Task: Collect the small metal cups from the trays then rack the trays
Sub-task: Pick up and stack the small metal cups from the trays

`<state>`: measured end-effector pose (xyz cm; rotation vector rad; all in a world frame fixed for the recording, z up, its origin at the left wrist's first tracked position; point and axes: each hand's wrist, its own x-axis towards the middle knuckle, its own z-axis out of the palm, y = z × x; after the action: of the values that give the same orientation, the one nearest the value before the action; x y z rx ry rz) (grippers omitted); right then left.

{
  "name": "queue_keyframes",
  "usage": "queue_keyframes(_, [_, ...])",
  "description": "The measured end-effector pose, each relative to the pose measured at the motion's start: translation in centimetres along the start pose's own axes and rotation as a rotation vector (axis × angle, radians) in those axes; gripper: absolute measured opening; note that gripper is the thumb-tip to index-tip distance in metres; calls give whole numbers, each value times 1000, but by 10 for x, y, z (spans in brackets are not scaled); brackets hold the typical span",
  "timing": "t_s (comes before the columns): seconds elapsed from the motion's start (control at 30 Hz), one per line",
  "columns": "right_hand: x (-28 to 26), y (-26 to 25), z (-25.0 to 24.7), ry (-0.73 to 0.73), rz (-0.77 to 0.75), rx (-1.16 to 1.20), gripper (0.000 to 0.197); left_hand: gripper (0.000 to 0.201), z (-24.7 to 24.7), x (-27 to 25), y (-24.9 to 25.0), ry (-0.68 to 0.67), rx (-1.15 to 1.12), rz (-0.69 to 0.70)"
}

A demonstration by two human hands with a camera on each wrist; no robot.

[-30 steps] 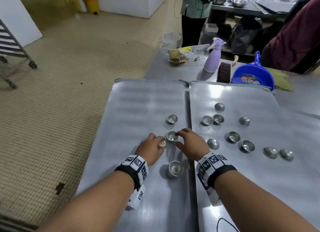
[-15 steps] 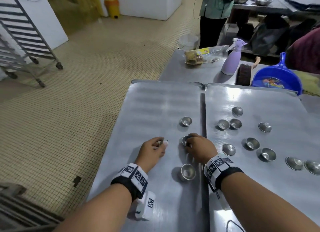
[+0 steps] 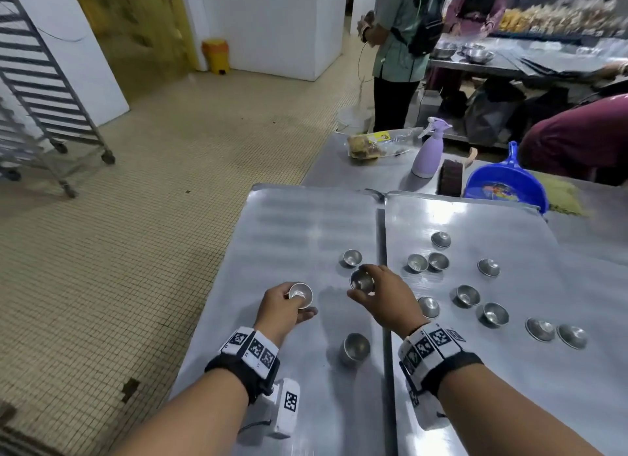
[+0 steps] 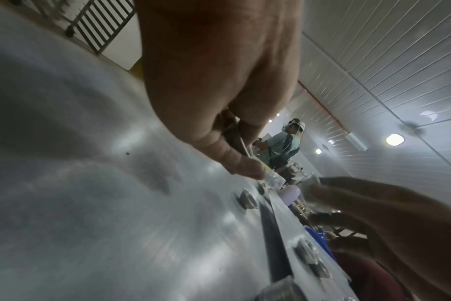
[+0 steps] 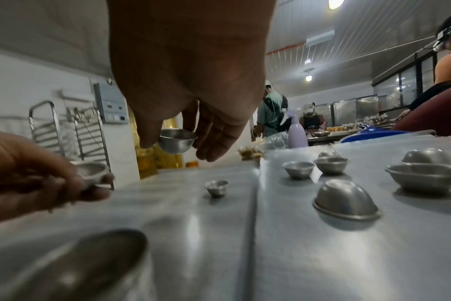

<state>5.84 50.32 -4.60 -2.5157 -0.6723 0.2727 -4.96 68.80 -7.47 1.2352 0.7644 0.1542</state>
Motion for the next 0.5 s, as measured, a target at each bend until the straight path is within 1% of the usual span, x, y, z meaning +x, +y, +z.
queue_keyframes(0.07, [-9,-16,-10,55,-41,77,53,22,10,-6,11,-26,-33,-3])
queue_keyframes(0.17, [-24,-36,-16,81,-91,114,57,16,26,-18,27,-119,-204,-53])
queue_keyframes(0.23, [-34,-43,-16,88,-114,98,57,22,37,-27,33,-166,-298,-90])
queue_keyframes(0.3, [-42,-45,-16,94,-102,80,58,31,48,-35,36,-221,-352,-118])
queue_keyframes(0.37, [-47,-43,-15,113,-63,86,61,35,56,-42,36,-277,-382,-136])
queue_keyframes(0.5, [-59,-34,-13,128,-21,118,71,31,60,-43,27,-331,-370,-164])
